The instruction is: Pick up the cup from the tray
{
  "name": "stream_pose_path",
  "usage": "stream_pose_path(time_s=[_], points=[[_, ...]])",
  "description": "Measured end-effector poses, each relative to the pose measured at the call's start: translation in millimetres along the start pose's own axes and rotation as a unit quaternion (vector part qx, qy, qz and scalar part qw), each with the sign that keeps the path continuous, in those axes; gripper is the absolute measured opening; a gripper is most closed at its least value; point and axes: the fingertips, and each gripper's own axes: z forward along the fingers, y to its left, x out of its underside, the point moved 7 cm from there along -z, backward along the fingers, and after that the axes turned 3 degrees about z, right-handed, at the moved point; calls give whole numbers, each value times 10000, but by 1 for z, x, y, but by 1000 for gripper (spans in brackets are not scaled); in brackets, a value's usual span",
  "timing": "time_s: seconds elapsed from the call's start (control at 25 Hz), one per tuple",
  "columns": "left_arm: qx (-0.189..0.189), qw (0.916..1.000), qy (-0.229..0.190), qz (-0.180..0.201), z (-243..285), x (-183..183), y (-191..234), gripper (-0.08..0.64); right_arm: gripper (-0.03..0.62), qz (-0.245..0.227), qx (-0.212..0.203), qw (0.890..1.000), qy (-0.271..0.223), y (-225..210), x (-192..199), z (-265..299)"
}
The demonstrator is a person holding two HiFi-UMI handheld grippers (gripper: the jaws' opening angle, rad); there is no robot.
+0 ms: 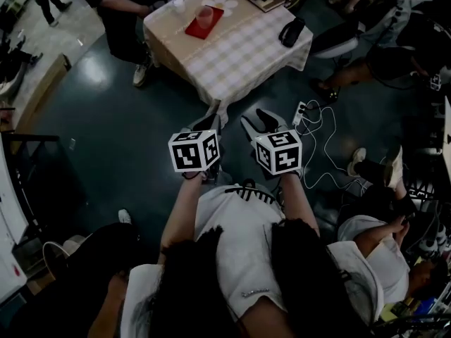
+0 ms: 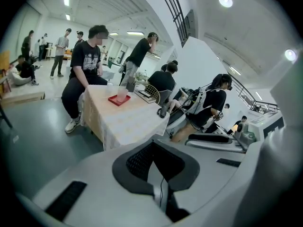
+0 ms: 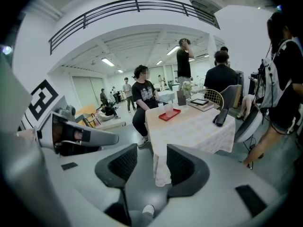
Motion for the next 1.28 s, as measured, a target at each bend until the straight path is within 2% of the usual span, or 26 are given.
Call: stream_pose_path(time_s=[0.2, 0.48, 0.72, 0.92, 1.0, 1.2, 1.28], points=[[12, 10000, 35, -34, 6, -16, 21, 3, 179, 87, 154, 9997, -178, 0, -19, 13], [118, 9999, -64, 108, 17, -39, 28, 4, 179, -11, 384, 9978, -532, -12, -43, 28], [22, 10000, -66, 27, 44, -62, 43, 4, 179, 9, 242, 9984, -503, -33, -65, 63], [-197, 9996, -203, 6, 75, -96, 56, 3, 206, -537, 12, 9984, -186, -56, -94, 108], [-298, 9992, -254, -15, 88, -112, 59, 4, 219, -609, -115, 9980, -140, -68, -110, 126], [-523, 9980, -190, -292, 125, -146, 67, 3, 232, -693, -402, 9968, -61, -98, -151, 169], [-638, 9968, -203, -442, 139, -159, 71, 3, 270, -809, -632, 9947, -38, -108, -168, 187]])
